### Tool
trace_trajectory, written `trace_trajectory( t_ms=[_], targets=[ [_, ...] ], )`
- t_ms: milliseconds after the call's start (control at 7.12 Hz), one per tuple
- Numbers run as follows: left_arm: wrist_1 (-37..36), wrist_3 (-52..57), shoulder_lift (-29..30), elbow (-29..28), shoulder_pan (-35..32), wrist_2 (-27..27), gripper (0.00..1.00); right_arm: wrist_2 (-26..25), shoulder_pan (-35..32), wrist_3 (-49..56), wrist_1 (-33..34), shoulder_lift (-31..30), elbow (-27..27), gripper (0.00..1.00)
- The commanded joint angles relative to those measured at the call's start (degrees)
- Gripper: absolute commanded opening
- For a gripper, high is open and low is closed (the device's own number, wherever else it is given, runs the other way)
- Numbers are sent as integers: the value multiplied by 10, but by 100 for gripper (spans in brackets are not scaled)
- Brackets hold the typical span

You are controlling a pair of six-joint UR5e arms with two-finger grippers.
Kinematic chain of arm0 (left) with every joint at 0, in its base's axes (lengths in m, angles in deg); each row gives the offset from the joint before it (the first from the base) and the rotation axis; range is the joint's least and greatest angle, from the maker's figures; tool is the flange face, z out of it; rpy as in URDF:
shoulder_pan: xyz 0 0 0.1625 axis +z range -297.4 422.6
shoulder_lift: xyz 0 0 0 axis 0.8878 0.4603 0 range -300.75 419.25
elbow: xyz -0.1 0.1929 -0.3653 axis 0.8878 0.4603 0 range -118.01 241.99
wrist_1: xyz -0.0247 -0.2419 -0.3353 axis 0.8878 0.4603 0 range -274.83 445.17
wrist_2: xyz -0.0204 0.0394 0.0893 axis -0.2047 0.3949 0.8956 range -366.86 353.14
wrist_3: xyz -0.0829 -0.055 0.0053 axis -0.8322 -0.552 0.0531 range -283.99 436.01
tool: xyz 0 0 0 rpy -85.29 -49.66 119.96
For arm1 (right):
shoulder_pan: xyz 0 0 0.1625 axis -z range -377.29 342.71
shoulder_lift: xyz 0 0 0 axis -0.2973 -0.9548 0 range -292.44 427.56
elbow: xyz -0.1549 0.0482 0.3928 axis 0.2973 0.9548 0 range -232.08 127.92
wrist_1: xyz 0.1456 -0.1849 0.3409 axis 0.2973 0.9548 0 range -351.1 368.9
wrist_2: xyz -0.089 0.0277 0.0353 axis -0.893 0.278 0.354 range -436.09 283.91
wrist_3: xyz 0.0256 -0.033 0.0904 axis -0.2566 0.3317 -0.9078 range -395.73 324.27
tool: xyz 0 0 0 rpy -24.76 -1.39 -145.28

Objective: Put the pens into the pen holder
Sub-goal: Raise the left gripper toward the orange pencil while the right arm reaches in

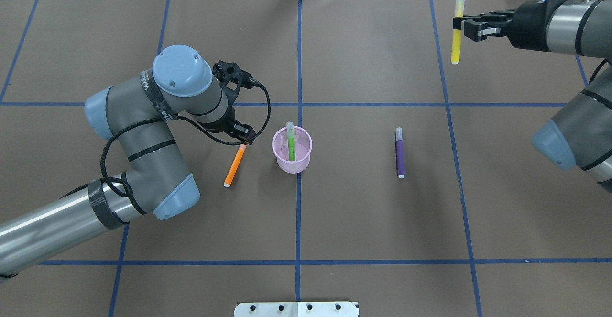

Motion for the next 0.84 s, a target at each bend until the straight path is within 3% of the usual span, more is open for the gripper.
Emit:
trace_trajectory(
  t_ms=[0, 140, 562, 702],
  targets=[
    [1, -5, 8, -21, 17, 0, 84, -42, 41, -6, -1, 12, 0, 0],
    [2, -5, 16, -33, 22, 0, 82, -44, 49, -6, 0, 12, 1, 0],
    [2, -5, 16, -35, 24, 0, 59, -44, 53, -6, 0, 13, 0, 0],
    [1, -5, 16, -36, 24, 0, 57, -44, 54, -6, 1, 16, -1, 0]
  ],
)
